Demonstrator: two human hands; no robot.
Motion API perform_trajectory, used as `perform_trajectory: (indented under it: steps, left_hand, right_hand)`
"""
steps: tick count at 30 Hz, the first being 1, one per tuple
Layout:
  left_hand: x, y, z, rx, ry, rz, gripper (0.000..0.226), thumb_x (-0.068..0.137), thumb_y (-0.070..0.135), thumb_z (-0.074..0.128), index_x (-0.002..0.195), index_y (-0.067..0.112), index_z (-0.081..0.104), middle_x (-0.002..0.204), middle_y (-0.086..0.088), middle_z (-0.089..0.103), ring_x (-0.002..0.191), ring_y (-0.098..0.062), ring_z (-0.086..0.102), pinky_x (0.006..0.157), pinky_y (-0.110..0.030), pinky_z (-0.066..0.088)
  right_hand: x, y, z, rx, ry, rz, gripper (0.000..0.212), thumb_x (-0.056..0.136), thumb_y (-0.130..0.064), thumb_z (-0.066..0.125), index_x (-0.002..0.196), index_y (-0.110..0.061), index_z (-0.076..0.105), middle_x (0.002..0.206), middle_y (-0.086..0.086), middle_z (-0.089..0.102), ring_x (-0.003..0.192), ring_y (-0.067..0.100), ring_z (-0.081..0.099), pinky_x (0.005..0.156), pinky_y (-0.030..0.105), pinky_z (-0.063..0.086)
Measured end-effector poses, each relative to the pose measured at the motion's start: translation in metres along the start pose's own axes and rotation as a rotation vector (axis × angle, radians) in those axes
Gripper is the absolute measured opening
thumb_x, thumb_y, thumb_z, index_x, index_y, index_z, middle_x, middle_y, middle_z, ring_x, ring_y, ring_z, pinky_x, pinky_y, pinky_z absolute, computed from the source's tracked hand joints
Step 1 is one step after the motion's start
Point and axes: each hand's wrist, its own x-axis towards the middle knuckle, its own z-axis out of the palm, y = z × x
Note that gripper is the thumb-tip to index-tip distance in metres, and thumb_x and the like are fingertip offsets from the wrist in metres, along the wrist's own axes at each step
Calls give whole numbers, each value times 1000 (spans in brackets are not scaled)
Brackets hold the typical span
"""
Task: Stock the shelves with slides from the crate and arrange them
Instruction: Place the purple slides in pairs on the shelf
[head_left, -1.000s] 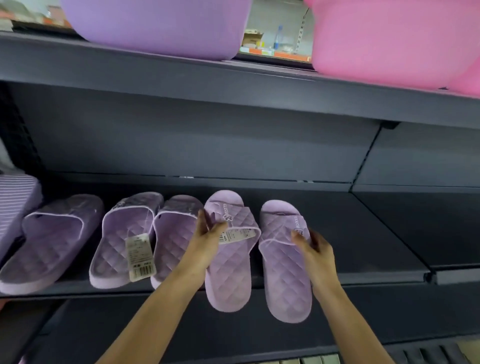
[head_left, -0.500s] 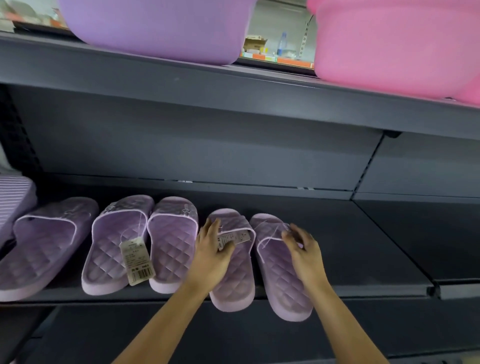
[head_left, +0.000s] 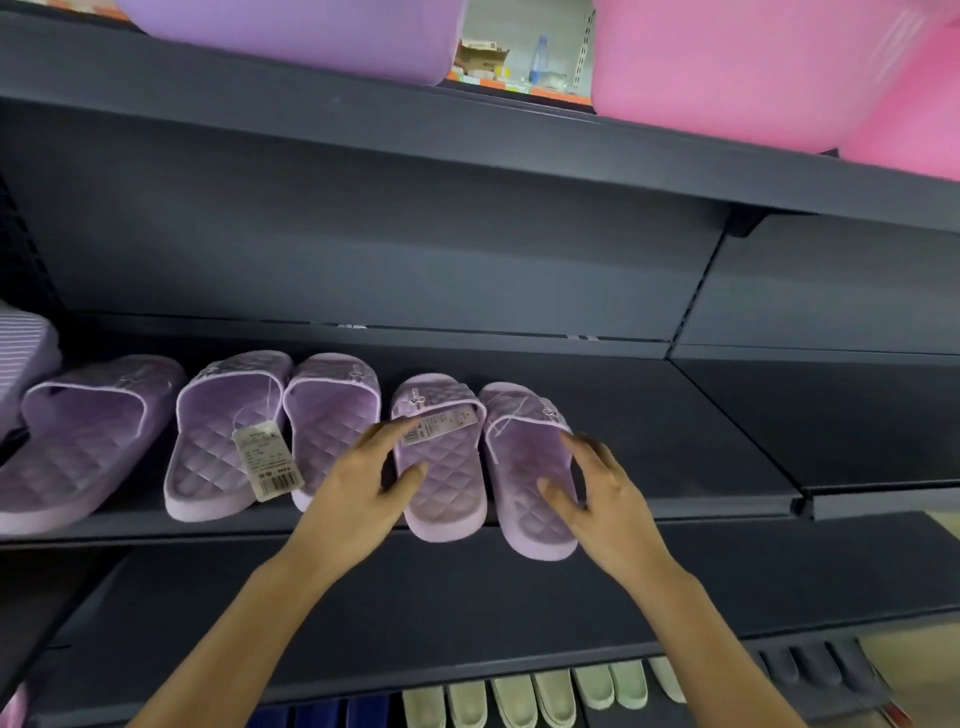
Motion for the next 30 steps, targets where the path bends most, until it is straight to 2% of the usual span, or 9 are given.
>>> perform_trajectory:
  steps: [5, 8, 11, 16, 19, 20, 23, 26, 30]
  left_hand:
    - [-41, 12, -9, 126, 3, 21, 47, 87, 22, 61, 132, 22, 48, 128, 12, 49, 116, -5, 47, 91, -17, 38]
    - [-67, 26, -13, 166, 10, -17, 46, 87, 23, 61, 131, 24, 50, 125, 17, 49, 109, -5, 50, 86, -22, 40]
    - [-96, 43, -13, 203, -5, -74, 46, 87, 26, 60, 132, 26, 48, 125, 21, 45, 110, -5, 49, 90, -30, 43]
    - [-158, 69, -8, 247, -38, -196, 46, 87, 27, 59, 132, 28, 47, 123, 17, 47, 92, -4, 54, 74, -15, 38]
    - [-201, 85, -6, 270, -52, -303, 47, 87, 26, 59, 132, 27, 47, 128, 10, 48, 77, -5, 59, 79, -24, 46]
    - [-217, 92, -5, 291, -45, -332, 47, 87, 26, 59, 132, 26, 47, 128, 10, 48, 79, -10, 61, 82, -25, 46]
    - [-262, 110, -3, 366, -14, -415, 46, 88, 22, 60, 133, 20, 48, 130, 5, 51, 114, -20, 54, 96, -29, 37]
    - [-305, 124, -7, 362, 20, -479, 42, 88, 24, 62, 128, 17, 52, 121, 8, 52, 114, -21, 53, 96, -30, 38]
    - [-354, 134, -25, 435, 40, -585, 54, 83, 50, 50, 127, 20, 53, 126, 6, 53, 112, -17, 52, 93, -24, 34]
  right_hand:
    - [-35, 4, -17, -50, -19, -86, 54, 88, -35, 60, 136, -17, 44, 135, 1, 48, 117, 21, 52, 92, 37, 48]
    - [-59, 5, -30, -45, -38, -111, 56, 88, -36, 59, 138, -20, 41, 135, -2, 48, 119, 17, 50, 95, 35, 46]
    - [-86, 9, -43, -14, -69, -137, 55, 88, -33, 59, 139, -20, 40, 136, -2, 48, 121, 19, 49, 99, 34, 40]
    - [-139, 19, -54, -20, -132, -166, 61, 85, -51, 45, 137, -18, 44, 133, 1, 52, 117, 23, 53, 96, 38, 42]
    - [-170, 27, -54, -50, -196, -188, 69, 82, -59, 34, 137, -18, 45, 133, 2, 53, 117, 24, 54, 96, 40, 43]
    - [-181, 30, -54, -51, -208, -206, 72, 81, -60, 29, 137, -18, 45, 134, 3, 52, 117, 24, 55, 96, 40, 43]
    - [-206, 32, -53, -59, -292, -249, 75, 80, -63, 25, 140, -20, 39, 140, 1, 46, 124, 21, 49, 101, 37, 38]
    - [-229, 23, -47, -28, -376, -283, 64, 88, -53, 40, 143, -21, 34, 143, 1, 43, 128, 21, 44, 103, 36, 36]
    - [-249, -3, -37, 10, -457, -385, 64, 88, -54, 39, 142, -19, 35, 143, 0, 43, 130, 19, 42, 104, 34, 35]
